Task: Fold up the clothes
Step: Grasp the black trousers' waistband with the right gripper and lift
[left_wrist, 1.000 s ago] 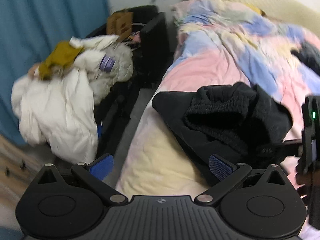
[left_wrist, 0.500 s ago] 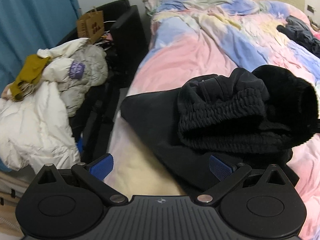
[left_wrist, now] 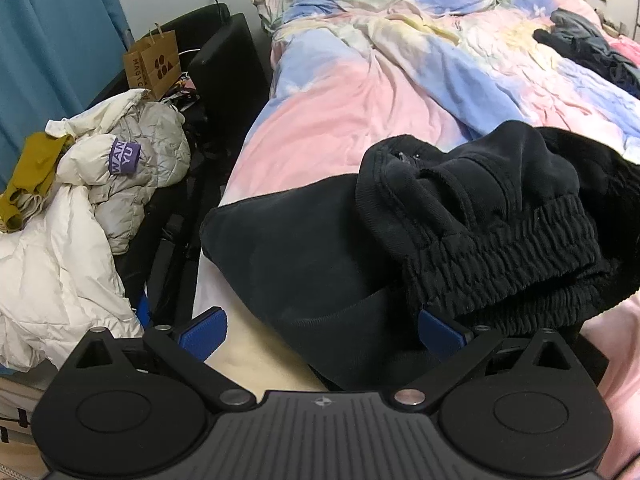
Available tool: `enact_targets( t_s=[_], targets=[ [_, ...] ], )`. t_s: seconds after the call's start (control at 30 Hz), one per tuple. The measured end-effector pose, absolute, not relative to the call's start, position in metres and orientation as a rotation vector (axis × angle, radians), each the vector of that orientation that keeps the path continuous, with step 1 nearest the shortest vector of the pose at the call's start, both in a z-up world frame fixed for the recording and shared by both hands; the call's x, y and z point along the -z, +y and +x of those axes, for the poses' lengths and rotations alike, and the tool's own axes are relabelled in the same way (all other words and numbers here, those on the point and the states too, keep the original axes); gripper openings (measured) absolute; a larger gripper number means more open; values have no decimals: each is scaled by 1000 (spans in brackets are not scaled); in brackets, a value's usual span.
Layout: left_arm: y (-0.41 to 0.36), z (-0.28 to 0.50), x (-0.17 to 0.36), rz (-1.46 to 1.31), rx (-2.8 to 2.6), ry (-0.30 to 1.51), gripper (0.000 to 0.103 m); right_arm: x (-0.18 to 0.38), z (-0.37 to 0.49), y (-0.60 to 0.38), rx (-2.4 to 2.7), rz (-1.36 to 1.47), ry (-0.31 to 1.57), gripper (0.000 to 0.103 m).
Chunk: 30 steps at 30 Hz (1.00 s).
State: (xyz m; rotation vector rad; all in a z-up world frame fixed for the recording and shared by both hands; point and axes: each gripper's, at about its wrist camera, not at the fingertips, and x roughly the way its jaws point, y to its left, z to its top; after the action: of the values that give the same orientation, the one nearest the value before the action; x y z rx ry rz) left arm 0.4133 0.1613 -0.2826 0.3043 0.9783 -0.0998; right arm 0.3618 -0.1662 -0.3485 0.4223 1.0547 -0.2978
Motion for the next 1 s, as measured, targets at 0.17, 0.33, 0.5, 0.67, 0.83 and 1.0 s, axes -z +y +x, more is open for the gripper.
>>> enact_targets(
  t_s=[0.17, 0.33, 0.5, 0.67, 0.83, 1.0],
  targets=[
    [176, 401, 276, 241, 99, 988, 102, 319, 356, -149, 155, 82, 1026, 45],
    [178, 389, 273, 210, 101, 995, 102, 300, 353, -111, 22, -517, 918, 45],
    [175, 377, 270, 182, 100, 998, 102, 311, 349, -85, -235, -966, 830, 47],
    [173, 368, 266, 171, 96, 996, 102, 333, 345, -74, -400, -1238, 798, 55],
    [172, 360, 261, 183, 96, 987, 102, 363, 357, -69, -400, -1450, 772, 55],
    [160, 361, 260, 226, 162, 974, 93, 353, 404, -85, -240, -1096, 953, 34]
  ],
)
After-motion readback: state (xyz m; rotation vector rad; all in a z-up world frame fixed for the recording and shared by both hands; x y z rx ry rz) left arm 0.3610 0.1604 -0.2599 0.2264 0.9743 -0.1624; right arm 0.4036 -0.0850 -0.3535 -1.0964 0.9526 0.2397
